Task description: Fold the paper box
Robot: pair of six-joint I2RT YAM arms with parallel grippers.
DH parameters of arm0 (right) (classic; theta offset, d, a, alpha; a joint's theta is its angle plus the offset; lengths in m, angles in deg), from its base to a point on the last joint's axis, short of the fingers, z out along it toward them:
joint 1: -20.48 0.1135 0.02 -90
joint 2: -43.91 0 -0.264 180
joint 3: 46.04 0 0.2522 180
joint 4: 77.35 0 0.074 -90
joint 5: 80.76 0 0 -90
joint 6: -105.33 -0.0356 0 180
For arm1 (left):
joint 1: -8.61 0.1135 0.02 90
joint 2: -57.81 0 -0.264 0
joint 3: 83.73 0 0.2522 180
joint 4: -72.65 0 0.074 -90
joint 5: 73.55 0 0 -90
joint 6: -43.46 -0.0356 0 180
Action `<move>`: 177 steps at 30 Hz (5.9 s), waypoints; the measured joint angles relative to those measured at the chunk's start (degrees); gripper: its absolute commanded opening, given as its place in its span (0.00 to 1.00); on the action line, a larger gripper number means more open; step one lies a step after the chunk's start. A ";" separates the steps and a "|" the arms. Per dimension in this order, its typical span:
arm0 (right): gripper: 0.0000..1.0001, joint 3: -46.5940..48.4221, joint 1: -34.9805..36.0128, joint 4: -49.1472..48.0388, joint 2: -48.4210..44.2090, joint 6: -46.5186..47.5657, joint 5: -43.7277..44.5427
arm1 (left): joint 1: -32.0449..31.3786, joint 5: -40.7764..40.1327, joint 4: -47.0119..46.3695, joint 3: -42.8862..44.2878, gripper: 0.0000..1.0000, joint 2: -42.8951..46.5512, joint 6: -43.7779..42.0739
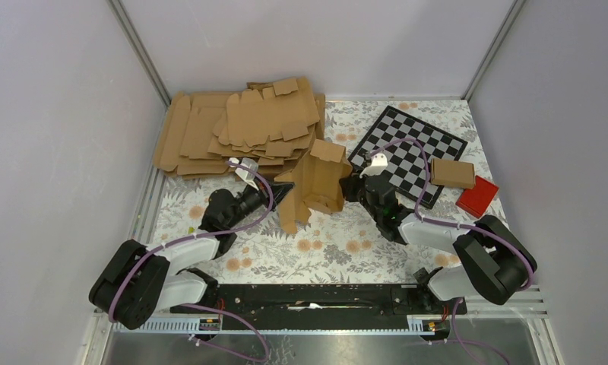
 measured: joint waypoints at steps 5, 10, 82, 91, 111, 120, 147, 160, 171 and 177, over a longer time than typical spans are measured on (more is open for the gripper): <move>0.30 -1.16 0.02 0.61 -0.04 -0.37 -0.50 | -0.15 0.15 0.85 0.00 0.00 0.61 0.00; 0.00 -2.64 0.02 1.90 -1.07 -0.46 -0.24 | -0.94 0.20 2.45 -0.20 0.00 1.81 -0.28; 0.64 -2.21 6.14 1.11 7.50 2.80 -5.44 | -5.18 3.48 1.25 -0.37 0.00 0.61 -3.43; 0.54 -1.55 6.14 1.09 8.50 1.84 -5.25 | -5.51 3.45 1.27 -0.37 0.00 0.61 -3.21; 0.84 -0.20 6.29 3.30 8.00 6.82 -2.60 | -6.03 3.50 5.68 1.40 0.00 1.53 -4.28; 0.98 -0.22 6.34 3.21 4.61 7.45 -3.34 | -6.19 3.50 6.93 2.05 0.00 1.49 -4.61; 0.62 4.07 6.34 7.28 9.62 10.62 -6.23 | -6.29 3.87 5.95 2.54 0.00 -0.31 -4.79; 0.76 7.65 6.36 7.63 14.05 7.34 1.20 | -6.36 4.09 5.35 2.93 0.00 -1.18 -4.72; 0.74 10.73 6.36 8.55 18.23 7.17 2.27 | -6.38 4.13 5.20 3.67 0.00 -1.92 -4.17; 0.69 10.78 6.36 9.03 18.84 7.19 2.19 | -6.38 4.07 4.85 3.69 0.00 -2.27 -3.45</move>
